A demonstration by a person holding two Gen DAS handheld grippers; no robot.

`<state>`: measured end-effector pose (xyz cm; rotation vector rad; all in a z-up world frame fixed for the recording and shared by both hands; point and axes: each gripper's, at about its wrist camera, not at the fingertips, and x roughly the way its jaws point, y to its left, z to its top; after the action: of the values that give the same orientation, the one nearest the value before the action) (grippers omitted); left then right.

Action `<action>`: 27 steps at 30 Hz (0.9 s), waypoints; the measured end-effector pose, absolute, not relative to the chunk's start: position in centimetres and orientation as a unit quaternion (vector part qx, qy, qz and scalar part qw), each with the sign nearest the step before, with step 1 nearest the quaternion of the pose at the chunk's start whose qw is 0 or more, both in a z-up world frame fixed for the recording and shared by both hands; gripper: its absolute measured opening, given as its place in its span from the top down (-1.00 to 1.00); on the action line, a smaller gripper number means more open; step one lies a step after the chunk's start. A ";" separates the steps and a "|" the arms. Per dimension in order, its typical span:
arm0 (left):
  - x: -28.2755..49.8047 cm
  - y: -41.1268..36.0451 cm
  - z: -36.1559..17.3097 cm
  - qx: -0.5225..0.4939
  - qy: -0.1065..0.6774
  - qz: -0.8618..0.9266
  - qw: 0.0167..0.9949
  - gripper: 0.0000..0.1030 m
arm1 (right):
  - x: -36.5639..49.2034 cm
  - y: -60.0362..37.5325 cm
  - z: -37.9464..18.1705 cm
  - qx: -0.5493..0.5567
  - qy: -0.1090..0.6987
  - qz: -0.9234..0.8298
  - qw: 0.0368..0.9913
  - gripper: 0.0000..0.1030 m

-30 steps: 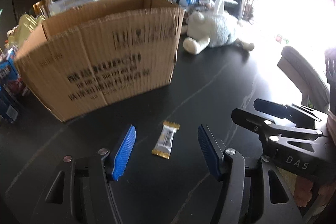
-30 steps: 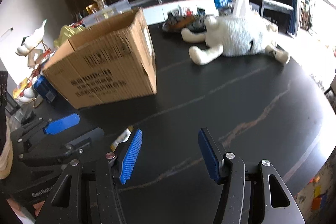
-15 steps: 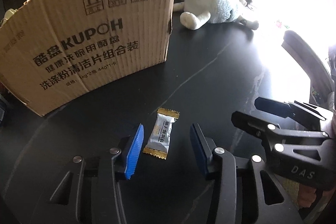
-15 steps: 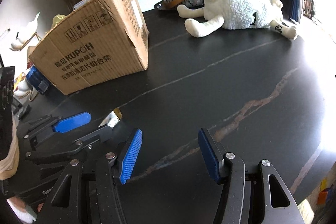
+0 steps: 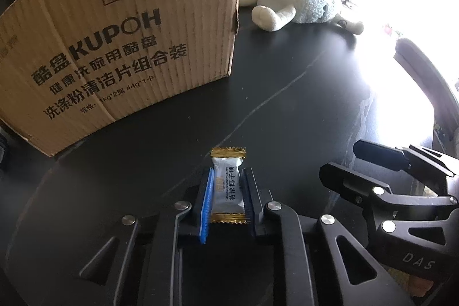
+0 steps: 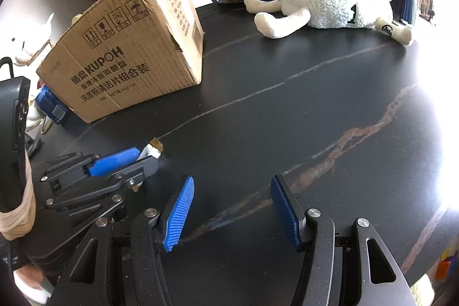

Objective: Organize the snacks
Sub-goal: 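Carry the white-and-gold bar into the box and open the left tool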

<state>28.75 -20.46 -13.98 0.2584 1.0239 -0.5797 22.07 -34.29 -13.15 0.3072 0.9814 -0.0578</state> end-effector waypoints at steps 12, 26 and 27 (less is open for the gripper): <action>27.6 -18.6 -11.9 0.091 0.467 -0.270 0.837 0.63 | 21.9 -33.3 -12.1 0.133 0.459 -0.023 0.878 -0.11; 26.3 -14.0 -5.7 0.045 0.415 -0.244 0.875 0.63 | 21.4 -30.0 -6.3 0.102 0.414 0.000 0.904 -0.11; 26.2 -13.7 -5.2 0.041 0.412 -0.242 0.877 0.63 | 21.4 -29.7 -5.7 0.097 0.410 0.001 0.907 -0.11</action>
<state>26.19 -13.66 -5.23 0.0857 0.8598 -0.5047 21.36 -29.70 -5.70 0.2002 0.8464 0.0029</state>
